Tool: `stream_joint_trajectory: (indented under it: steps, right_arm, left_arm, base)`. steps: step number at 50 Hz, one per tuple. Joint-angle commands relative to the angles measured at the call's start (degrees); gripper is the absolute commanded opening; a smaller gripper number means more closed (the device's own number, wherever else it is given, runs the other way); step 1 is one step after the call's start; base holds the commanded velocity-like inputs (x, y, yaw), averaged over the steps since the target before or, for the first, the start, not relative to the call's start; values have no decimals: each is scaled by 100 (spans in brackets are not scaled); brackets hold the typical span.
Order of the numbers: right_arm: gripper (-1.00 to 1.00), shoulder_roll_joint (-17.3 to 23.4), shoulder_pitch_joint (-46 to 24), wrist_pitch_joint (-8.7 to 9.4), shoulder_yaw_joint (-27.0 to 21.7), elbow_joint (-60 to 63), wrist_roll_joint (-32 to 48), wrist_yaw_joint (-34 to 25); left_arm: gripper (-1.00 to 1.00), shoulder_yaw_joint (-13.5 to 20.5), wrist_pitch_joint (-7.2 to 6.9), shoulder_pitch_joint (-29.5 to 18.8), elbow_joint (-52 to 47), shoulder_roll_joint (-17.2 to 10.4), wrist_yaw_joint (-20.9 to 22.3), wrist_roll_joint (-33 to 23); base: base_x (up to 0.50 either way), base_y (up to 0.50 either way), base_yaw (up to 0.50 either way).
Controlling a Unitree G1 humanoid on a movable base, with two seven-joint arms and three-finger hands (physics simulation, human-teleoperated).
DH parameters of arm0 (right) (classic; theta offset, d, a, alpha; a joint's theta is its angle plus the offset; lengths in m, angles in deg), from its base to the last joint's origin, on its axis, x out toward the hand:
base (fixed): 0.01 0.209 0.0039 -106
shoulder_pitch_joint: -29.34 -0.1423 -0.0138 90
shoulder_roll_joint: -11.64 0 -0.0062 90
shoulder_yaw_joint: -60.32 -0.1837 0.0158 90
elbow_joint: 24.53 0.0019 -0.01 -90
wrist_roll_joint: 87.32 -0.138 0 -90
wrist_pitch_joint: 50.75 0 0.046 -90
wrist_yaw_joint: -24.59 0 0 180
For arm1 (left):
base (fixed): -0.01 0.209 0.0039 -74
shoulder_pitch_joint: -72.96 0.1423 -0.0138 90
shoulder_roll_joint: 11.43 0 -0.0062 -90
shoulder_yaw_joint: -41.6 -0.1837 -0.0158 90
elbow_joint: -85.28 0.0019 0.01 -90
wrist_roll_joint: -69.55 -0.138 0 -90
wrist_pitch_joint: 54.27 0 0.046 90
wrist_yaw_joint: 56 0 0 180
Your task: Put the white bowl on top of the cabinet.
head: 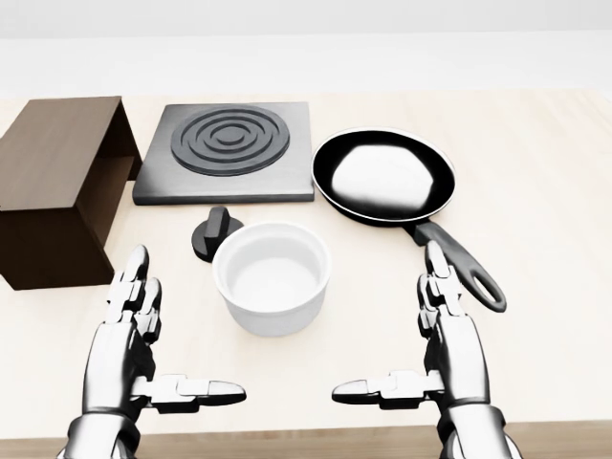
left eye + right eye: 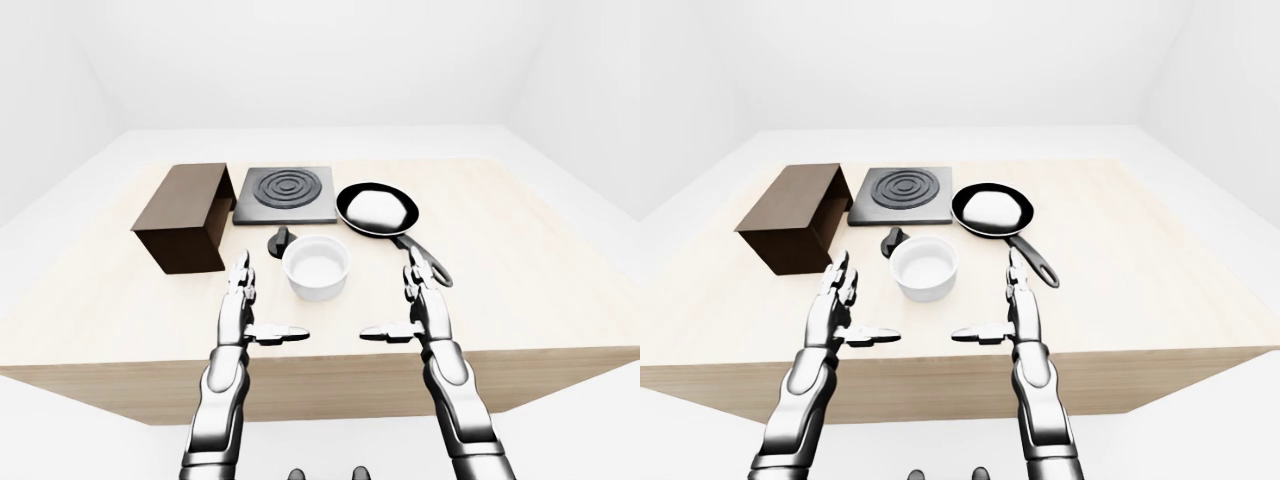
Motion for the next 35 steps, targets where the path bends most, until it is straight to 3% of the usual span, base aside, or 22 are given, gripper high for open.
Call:
stream_joint_trajectory:
  steps: [1, 21, 28, 35]
  right_arm:
    - [100, -4, 87, 94, 87, -5, 345, 73]
    - [100, 8, 18, 61, 137, -206, 446, -33]
    - [100, 2, 68, 108, 142, -97, 431, -99]
    - [100, -5, 108, 69, 147, -53, 464, -80]
  left_arm:
    - [100, 141, -27, -56, 80, -75, 166, 76]
    - [100, 24, 69, -72, 269, -46, 215, -47]
    - [100, 4, -22, -81, 259, -46, 317, -13]
    - [100, -14, 0, -96, 319, -39, 322, -51]
  base:
    - [0, 0, 0]
    - [0, 0, 0]
    - [11, 0, 0]
    - [18, 0, 0]
